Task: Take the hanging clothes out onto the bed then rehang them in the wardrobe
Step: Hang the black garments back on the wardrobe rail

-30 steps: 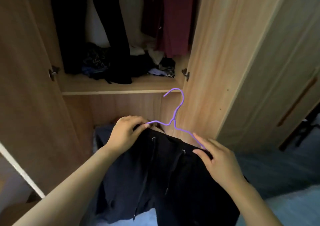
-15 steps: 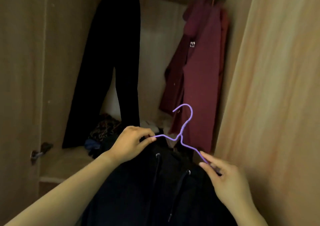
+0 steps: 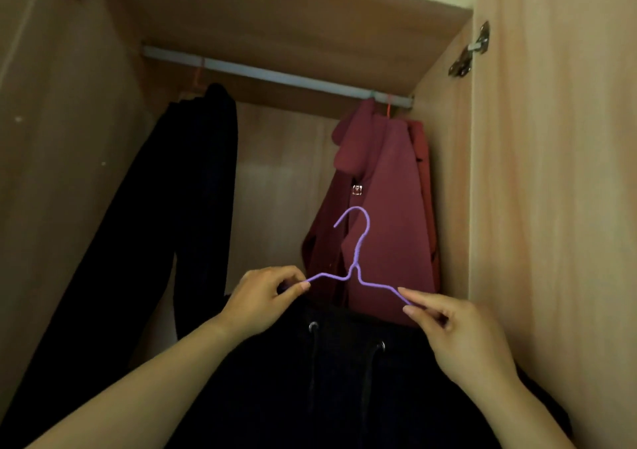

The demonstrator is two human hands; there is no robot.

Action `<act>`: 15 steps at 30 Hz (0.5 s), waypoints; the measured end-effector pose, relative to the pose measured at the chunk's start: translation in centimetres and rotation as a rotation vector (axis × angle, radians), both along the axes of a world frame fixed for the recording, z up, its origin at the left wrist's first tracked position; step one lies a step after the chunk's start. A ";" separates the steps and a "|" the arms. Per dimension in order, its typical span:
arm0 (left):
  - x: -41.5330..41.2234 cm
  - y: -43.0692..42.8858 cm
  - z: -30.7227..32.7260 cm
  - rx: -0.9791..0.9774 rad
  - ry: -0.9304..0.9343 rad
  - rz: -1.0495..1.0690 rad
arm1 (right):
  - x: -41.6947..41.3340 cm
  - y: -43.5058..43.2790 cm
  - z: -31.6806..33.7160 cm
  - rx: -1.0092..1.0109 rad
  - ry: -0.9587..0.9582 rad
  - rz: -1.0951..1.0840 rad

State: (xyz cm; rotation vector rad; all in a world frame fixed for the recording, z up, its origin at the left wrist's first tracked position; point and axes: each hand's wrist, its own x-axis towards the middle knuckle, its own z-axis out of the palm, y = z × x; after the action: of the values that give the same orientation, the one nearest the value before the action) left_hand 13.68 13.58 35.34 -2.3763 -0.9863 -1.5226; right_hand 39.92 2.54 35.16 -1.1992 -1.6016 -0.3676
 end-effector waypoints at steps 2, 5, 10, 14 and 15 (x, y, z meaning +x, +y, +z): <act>-0.1 2.2 2.2 0.043 0.032 0.017 | -0.1 1.3 1.8 0.019 -0.004 -0.065; -0.1 4.9 4.7 0.107 0.090 0.096 | 0.0 2.8 3.8 0.061 0.000 -0.169; -3.6 9.2 7.9 0.333 -0.004 0.367 | -1.9 6.2 6.6 0.125 0.008 -0.282; -6.9 12.0 10.9 0.352 -0.097 0.531 | -4.8 9.0 9.6 0.159 0.045 -0.345; -7.7 12.6 11.6 0.357 -0.113 0.540 | -5.6 9.7 10.4 0.165 0.052 -0.356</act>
State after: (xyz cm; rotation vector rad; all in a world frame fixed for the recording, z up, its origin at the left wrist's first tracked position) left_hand 5.96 26.13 46.92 -1.6280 -1.1430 -1.4720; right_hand 34.30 12.29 45.57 -1.3537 -1.2837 -0.6772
